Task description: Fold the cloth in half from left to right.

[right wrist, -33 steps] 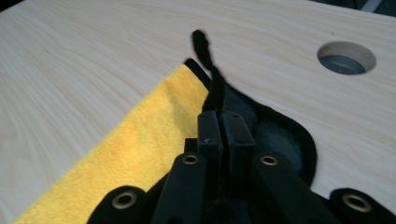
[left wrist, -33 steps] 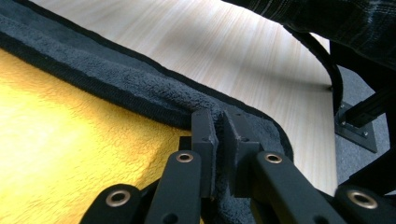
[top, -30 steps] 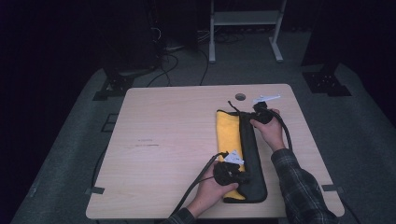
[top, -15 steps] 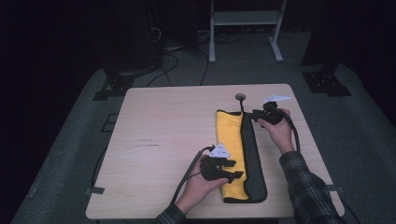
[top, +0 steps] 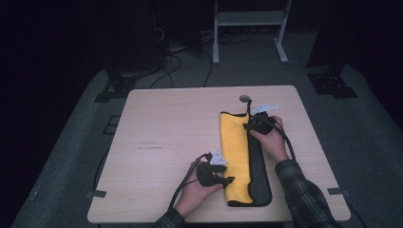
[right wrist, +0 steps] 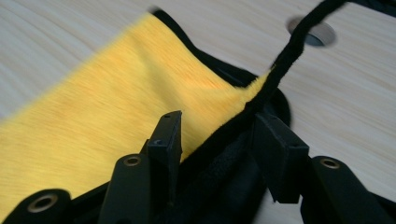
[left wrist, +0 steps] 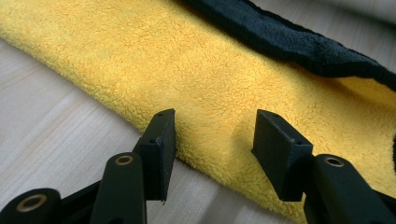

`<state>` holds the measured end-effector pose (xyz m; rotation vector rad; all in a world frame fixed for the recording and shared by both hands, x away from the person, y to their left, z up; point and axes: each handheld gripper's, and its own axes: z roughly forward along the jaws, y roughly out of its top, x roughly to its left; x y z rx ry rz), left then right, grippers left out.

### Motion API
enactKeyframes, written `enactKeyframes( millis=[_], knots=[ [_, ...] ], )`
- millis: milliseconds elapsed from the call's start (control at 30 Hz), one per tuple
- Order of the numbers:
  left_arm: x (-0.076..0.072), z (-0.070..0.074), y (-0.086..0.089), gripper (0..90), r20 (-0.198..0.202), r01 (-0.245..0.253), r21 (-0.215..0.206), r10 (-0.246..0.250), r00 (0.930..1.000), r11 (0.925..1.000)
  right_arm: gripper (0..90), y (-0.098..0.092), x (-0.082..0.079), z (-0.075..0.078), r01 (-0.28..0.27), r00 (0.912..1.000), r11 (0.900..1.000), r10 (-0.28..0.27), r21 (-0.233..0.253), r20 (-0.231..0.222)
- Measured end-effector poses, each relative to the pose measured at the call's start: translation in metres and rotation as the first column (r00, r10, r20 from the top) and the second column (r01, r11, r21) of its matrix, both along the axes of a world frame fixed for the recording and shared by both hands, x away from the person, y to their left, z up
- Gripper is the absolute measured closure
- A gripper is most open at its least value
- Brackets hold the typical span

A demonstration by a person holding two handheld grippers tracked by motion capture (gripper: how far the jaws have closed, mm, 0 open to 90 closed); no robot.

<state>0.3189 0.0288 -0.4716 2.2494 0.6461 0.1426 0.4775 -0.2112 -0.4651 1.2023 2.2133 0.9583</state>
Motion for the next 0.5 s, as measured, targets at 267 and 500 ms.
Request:
enactKeyframes(
  millis=[267,500],
  knots=[
    [0.001,-0.002,0.003,49.2,-0.017,-0.005,-0.001,0.005,0.9998,1.0000,49.1,-0.043,0.006,-0.007,0.092,0.9951,0.995,-0.091,0.038,-0.040],
    [0.000,0.000,0.003,47.8,-0.020,-0.010,-0.012,0.010,0.9998,0.9999,49.6,-0.048,-0.007,0.002,0.067,0.9975,0.995,-0.064,0.079,-0.029]
  ],
)
